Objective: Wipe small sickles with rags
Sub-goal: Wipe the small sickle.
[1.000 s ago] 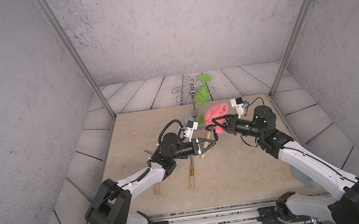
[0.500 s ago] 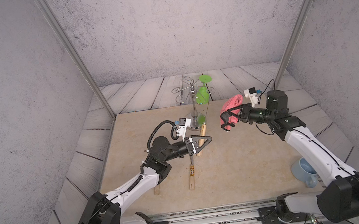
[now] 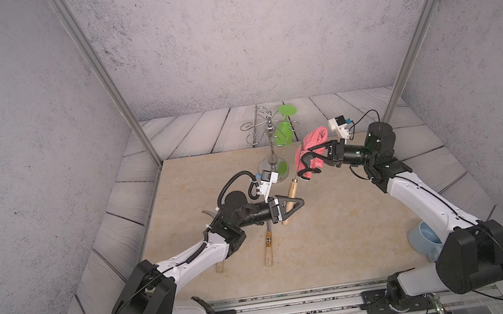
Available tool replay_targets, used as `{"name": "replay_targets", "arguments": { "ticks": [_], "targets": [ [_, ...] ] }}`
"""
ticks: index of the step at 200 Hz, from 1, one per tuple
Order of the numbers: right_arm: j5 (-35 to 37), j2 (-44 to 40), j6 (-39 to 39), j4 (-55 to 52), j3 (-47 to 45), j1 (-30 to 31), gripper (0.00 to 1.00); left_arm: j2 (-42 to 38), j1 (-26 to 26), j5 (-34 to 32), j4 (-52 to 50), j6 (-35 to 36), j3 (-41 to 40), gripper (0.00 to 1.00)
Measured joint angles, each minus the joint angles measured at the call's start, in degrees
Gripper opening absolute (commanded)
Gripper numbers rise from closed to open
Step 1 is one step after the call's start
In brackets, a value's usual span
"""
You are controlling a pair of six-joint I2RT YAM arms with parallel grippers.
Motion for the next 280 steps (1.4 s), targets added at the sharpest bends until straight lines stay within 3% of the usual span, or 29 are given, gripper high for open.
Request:
{"name": "replay_targets", "arguments": {
  "ticks": [77,121,198,239,280],
  "targets": [
    [-0.2,1.33,0.83,0.79,3.02,4.57,0.08,1.11,-0.9,-1.03,0.33,1.46,2.51,0.0],
    [1.38,1.22,-5.53,-6.49,4.98,6.73,0.08,1.73,-0.9,-2.27,-1.88,3.5,3.32,0.0],
    [6.97,-0.81,-19.26,-22.51,5.38,9.81,0.08,2.19,1.14,-2.38,-14.62,9.14,6.8,0.0],
    [9.03,-3.76,-23.63,-27.3,2.62,9.86,0.06,0.98,1.38,-1.14,-21.4,12.52,7.17,0.0],
    [5.55,-5.01,-18.8,-23.1,-1.6,3.78,0.05,-4.85,1.14,-2.75,-23.91,13.35,4.52,0.0]
  ]
}}
